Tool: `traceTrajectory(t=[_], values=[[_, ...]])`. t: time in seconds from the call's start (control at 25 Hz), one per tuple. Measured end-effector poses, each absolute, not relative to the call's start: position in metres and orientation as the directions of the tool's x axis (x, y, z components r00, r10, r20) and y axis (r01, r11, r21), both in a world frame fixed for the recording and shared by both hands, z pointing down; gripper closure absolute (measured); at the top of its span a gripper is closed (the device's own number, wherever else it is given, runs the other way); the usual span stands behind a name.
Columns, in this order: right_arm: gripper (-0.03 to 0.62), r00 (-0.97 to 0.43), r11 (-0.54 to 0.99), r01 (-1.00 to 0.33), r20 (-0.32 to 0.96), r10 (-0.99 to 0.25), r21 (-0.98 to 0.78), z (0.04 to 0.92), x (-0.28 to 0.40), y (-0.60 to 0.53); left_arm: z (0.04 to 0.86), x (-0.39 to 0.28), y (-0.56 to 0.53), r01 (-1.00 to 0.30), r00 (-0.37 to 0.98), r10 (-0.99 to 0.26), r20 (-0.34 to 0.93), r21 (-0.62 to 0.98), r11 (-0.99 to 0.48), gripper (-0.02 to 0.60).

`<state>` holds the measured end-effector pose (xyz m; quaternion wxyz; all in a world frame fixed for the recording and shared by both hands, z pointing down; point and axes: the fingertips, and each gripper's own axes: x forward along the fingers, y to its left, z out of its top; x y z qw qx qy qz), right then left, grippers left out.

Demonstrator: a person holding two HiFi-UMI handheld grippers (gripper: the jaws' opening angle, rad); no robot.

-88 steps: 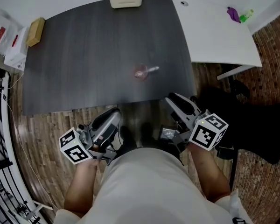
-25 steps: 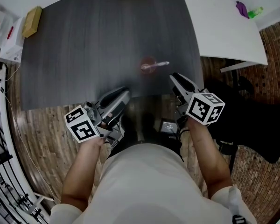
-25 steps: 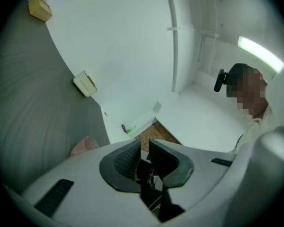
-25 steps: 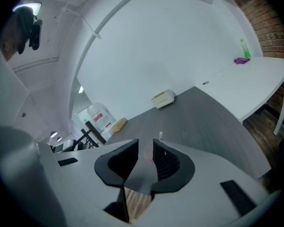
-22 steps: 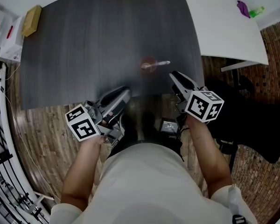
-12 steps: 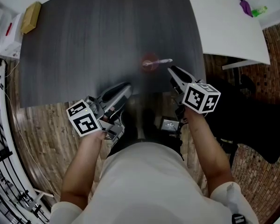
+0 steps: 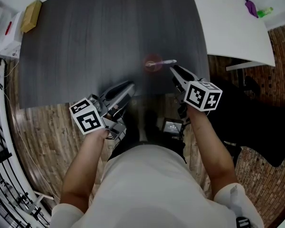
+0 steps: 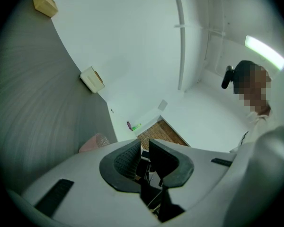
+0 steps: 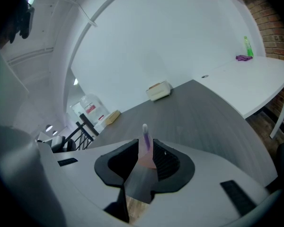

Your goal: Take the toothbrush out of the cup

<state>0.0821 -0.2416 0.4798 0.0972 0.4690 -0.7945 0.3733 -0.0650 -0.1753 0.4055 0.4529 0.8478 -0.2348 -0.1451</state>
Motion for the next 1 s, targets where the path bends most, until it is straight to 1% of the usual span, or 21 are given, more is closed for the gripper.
traceTrajectory(t=[0.76, 1.0], values=[[0.493, -0.553, 0.310, -0.813, 0.487, -0.676, -0.493, 0.481, 0.067, -0.264, 0.416, -0.071, -0.178, -0.273, 0.842, -0.539, -0.015, 0.850, -0.451, 0.531], [0.527, -0.539, 0.309, -0.825, 0.497, -0.680, -0.473, 0.483, 0.068, -0.264, 0.418, -0.071, -0.178, -0.275, 0.840, -0.543, -0.014, 0.851, -0.447, 0.531]])
